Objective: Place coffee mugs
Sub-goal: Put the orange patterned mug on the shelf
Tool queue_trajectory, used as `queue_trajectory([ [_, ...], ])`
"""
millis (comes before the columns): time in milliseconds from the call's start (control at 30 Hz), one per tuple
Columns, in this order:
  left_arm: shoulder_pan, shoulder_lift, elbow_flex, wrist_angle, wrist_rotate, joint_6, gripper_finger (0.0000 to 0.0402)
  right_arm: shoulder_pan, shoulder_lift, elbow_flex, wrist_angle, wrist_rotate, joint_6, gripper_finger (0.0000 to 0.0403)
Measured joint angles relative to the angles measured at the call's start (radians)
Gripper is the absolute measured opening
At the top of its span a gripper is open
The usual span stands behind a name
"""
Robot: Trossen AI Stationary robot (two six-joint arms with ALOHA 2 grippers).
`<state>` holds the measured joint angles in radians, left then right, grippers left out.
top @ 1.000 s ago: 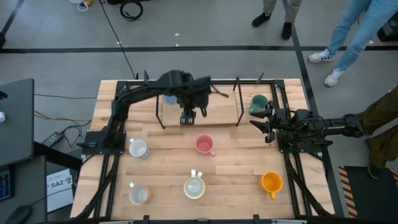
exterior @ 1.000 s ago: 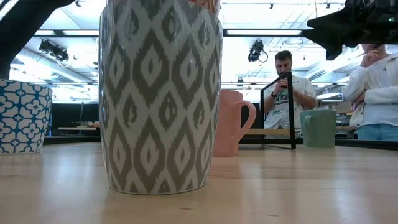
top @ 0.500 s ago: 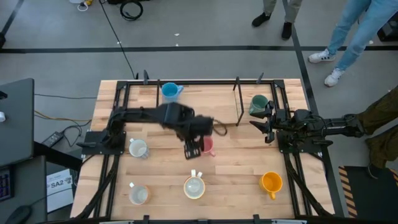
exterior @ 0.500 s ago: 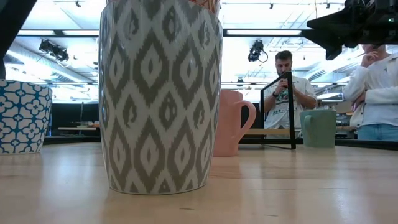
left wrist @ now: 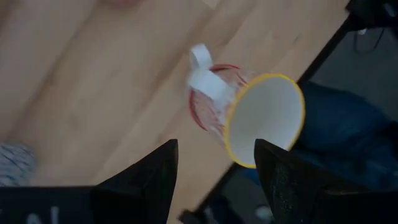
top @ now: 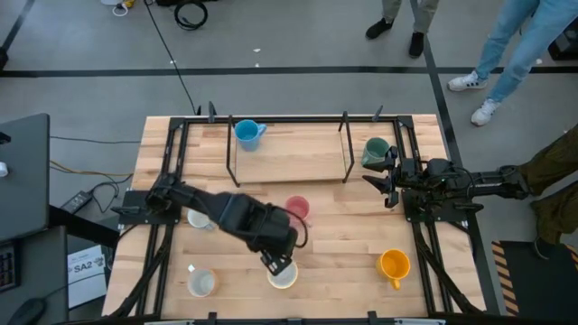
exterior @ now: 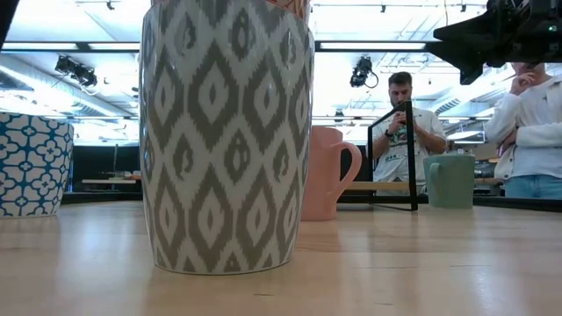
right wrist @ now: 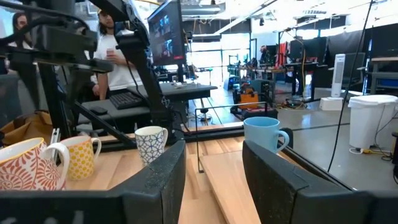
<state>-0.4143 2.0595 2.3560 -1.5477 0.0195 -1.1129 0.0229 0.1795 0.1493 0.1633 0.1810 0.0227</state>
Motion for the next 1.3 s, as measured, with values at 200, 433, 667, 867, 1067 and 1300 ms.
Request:
queue_trajectory([
  [200,-0.062,0.003,-0.037,0.082,-0.041,-0.143,0.0217,0.0,0.0,0.0,0.0,0.0,0.0,0.0165],
  [433,-0.091,0.01,-0.082,0.078,-0.094,-0.214,0.0217,0.0,0.0,0.0,0.0,-0.001,0.0,0.0165],
  [667,-0.094,0.009,-0.18,0.127,-0.095,-0.238,0.0217,0.0,0.0,0.0,-0.001,-0.001,0.0,0.0165],
  [867,-0.093,0.01,-0.191,0.149,-0.1,-0.243,0.0215,0.0,0.0,0.0,-0.001,-0.001,0.0,0.0165],
  [1067,-0.09,0.017,-0.191,0.153,-0.105,-0.271,0.0196,0.0,0.0,0.0,-0.001,-0.001,0.0,0.0165],
  [1300,-0.08,0.05,-0.191,0.154,-0.106,-0.264,0.0185,0.0,0.0,-0.001,0.0,-0.002,0.0,0.0165],
])
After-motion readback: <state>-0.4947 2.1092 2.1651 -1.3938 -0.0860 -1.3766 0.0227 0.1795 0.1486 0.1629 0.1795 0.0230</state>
